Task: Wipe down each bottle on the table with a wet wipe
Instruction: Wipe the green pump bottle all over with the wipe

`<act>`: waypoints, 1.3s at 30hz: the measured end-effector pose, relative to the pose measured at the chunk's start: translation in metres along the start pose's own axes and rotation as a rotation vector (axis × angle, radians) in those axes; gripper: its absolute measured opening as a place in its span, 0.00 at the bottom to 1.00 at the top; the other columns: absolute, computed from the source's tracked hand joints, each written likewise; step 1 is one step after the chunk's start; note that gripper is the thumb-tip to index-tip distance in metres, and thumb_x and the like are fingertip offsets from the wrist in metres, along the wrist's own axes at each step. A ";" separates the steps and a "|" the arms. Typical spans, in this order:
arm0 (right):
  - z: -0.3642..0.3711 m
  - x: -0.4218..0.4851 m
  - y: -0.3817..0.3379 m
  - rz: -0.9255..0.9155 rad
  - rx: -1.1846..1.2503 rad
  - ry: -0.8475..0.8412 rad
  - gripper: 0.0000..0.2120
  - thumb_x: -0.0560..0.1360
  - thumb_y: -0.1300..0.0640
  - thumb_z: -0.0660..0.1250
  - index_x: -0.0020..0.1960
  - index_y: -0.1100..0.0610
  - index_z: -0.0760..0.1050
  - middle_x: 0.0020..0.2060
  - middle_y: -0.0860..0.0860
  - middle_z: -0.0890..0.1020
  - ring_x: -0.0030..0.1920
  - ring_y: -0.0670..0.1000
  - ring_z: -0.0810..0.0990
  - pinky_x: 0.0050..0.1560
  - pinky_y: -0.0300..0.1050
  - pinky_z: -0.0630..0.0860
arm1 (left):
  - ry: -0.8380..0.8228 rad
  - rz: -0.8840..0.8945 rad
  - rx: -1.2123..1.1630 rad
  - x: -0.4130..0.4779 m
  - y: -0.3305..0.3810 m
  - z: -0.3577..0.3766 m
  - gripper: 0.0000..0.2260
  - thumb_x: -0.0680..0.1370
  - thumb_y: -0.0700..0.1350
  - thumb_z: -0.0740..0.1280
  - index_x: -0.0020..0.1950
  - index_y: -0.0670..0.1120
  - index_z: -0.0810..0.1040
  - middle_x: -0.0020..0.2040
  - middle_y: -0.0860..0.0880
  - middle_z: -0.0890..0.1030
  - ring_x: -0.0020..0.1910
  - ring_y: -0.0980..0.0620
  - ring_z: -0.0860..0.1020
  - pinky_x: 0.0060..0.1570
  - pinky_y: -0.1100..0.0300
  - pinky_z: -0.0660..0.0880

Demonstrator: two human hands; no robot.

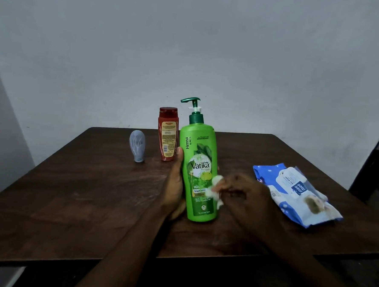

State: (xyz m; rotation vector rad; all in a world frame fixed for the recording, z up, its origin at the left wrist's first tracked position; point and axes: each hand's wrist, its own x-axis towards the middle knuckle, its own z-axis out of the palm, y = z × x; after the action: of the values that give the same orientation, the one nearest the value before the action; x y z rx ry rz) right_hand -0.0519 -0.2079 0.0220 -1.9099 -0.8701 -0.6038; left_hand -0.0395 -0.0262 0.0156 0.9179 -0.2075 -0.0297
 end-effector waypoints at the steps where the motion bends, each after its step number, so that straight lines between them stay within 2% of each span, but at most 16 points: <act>1: -0.001 0.012 0.000 0.050 0.030 0.040 0.10 0.72 0.68 0.73 0.48 0.55 0.85 0.46 0.45 0.84 0.47 0.40 0.83 0.47 0.33 0.79 | -0.008 -0.006 0.006 -0.001 0.001 0.002 0.33 0.81 0.66 0.48 0.56 0.47 0.87 0.52 0.40 0.85 0.48 0.44 0.84 0.53 0.48 0.80; 4: -0.001 0.046 -0.007 0.083 0.105 0.135 0.15 0.73 0.65 0.74 0.53 0.48 0.83 0.48 0.43 0.83 0.46 0.40 0.83 0.44 0.33 0.79 | -0.004 0.014 0.012 0.001 -0.001 0.000 0.32 0.81 0.66 0.50 0.61 0.47 0.84 0.56 0.39 0.83 0.51 0.43 0.82 0.57 0.46 0.77; 7: 0.000 0.076 -0.018 0.048 0.117 0.249 0.09 0.73 0.64 0.74 0.51 0.53 0.85 0.46 0.48 0.84 0.45 0.43 0.84 0.42 0.36 0.79 | -0.001 0.001 0.006 0.003 -0.003 -0.003 0.33 0.79 0.68 0.53 0.62 0.44 0.83 0.54 0.39 0.83 0.49 0.42 0.82 0.55 0.45 0.77; 10: 0.005 0.088 -0.026 -0.039 0.071 0.314 0.08 0.73 0.65 0.74 0.50 0.56 0.85 0.44 0.48 0.84 0.45 0.44 0.84 0.45 0.39 0.81 | -0.020 -0.019 -0.003 0.002 -0.004 -0.003 0.33 0.79 0.68 0.53 0.61 0.44 0.83 0.52 0.39 0.84 0.48 0.43 0.82 0.54 0.46 0.78; 12: 0.012 0.081 -0.026 -0.112 -0.008 0.280 0.08 0.73 0.65 0.73 0.50 0.56 0.86 0.45 0.49 0.84 0.46 0.44 0.83 0.49 0.39 0.80 | -0.006 -0.022 -0.023 0.000 -0.004 0.000 0.30 0.81 0.66 0.52 0.58 0.47 0.85 0.51 0.42 0.85 0.47 0.46 0.84 0.52 0.48 0.80; 15: 0.023 0.048 -0.020 -0.146 -0.114 0.180 0.12 0.72 0.68 0.72 0.52 0.56 0.86 0.48 0.49 0.83 0.50 0.41 0.80 0.54 0.30 0.74 | 0.007 -0.019 -0.073 -0.002 -0.002 0.002 0.30 0.83 0.64 0.49 0.60 0.47 0.85 0.55 0.42 0.85 0.51 0.46 0.84 0.56 0.50 0.80; 19: 0.028 -0.005 -0.015 -0.276 -0.184 -0.011 0.15 0.72 0.68 0.65 0.54 0.57 0.85 0.51 0.51 0.82 0.54 0.48 0.79 0.58 0.37 0.73 | 0.056 -0.030 -0.114 -0.003 0.002 0.007 0.31 0.81 0.65 0.53 0.61 0.43 0.83 0.57 0.40 0.83 0.52 0.44 0.82 0.57 0.48 0.79; 22: 0.027 -0.033 -0.014 -0.361 -0.205 -0.178 0.15 0.73 0.65 0.62 0.52 0.57 0.85 0.52 0.51 0.82 0.53 0.47 0.78 0.60 0.32 0.70 | 0.057 -0.014 -0.042 -0.003 0.001 0.010 0.30 0.79 0.65 0.53 0.52 0.47 0.88 0.50 0.43 0.86 0.46 0.47 0.84 0.50 0.51 0.81; 24: 0.022 -0.045 -0.010 -0.286 -0.195 -0.234 0.14 0.72 0.64 0.64 0.50 0.54 0.85 0.51 0.48 0.82 0.53 0.44 0.79 0.59 0.30 0.70 | 0.049 0.014 0.042 -0.007 0.003 0.012 0.28 0.78 0.65 0.53 0.51 0.50 0.88 0.52 0.45 0.86 0.48 0.48 0.84 0.52 0.50 0.80; 27: 0.010 -0.049 -0.007 -0.090 -0.106 -0.103 0.12 0.72 0.64 0.67 0.48 0.51 0.85 0.48 0.43 0.84 0.51 0.39 0.82 0.54 0.28 0.73 | 0.095 0.059 0.197 -0.012 0.007 0.009 0.25 0.79 0.65 0.56 0.60 0.52 0.85 0.60 0.44 0.84 0.59 0.45 0.83 0.60 0.45 0.78; 28: 0.006 -0.046 -0.006 0.004 -0.063 -0.032 0.13 0.72 0.66 0.69 0.47 0.50 0.85 0.47 0.42 0.84 0.50 0.38 0.82 0.53 0.30 0.76 | 0.112 0.066 0.240 -0.014 0.009 0.008 0.26 0.77 0.67 0.59 0.64 0.52 0.82 0.62 0.45 0.83 0.63 0.45 0.81 0.63 0.43 0.76; 30: -0.001 -0.033 -0.006 0.263 0.068 0.052 0.16 0.72 0.69 0.72 0.49 0.49 0.84 0.45 0.44 0.85 0.46 0.42 0.85 0.50 0.40 0.81 | 0.108 0.072 0.355 -0.016 0.012 0.004 0.30 0.72 0.72 0.65 0.68 0.57 0.78 0.65 0.48 0.82 0.66 0.46 0.79 0.67 0.40 0.73; 32: -0.003 -0.021 -0.005 0.438 0.223 0.083 0.18 0.71 0.69 0.73 0.52 0.49 0.82 0.44 0.48 0.86 0.45 0.46 0.85 0.47 0.45 0.83 | 0.070 0.101 0.532 -0.021 0.019 0.004 0.24 0.72 0.73 0.64 0.63 0.63 0.79 0.63 0.54 0.83 0.64 0.51 0.81 0.66 0.40 0.74; 34: -0.002 -0.015 -0.007 0.499 0.373 0.143 0.18 0.72 0.72 0.72 0.53 0.51 0.82 0.43 0.52 0.86 0.45 0.49 0.85 0.43 0.40 0.81 | 0.038 0.160 0.661 -0.029 0.027 0.007 0.17 0.77 0.64 0.62 0.61 0.58 0.79 0.58 0.56 0.84 0.58 0.54 0.83 0.61 0.44 0.78; 36: 0.002 -0.017 -0.012 0.535 0.523 0.228 0.16 0.73 0.73 0.70 0.53 0.54 0.82 0.44 0.52 0.87 0.46 0.49 0.85 0.43 0.38 0.81 | -0.005 0.229 0.711 -0.040 0.032 0.007 0.13 0.80 0.54 0.62 0.62 0.54 0.78 0.57 0.56 0.84 0.56 0.54 0.83 0.56 0.46 0.80; 39: 0.006 -0.023 -0.020 0.596 0.718 0.316 0.17 0.73 0.75 0.66 0.53 0.57 0.81 0.46 0.53 0.87 0.46 0.48 0.86 0.46 0.38 0.82 | -0.055 0.273 0.761 -0.054 0.033 -0.001 0.12 0.80 0.53 0.66 0.63 0.56 0.79 0.60 0.53 0.83 0.58 0.50 0.82 0.55 0.43 0.80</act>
State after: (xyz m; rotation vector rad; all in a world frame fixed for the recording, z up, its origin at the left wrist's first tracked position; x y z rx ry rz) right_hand -0.0816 -0.2037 0.0133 -1.2644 -0.2235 -0.1725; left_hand -0.0938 0.0013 0.0323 1.6391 -0.4075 0.2952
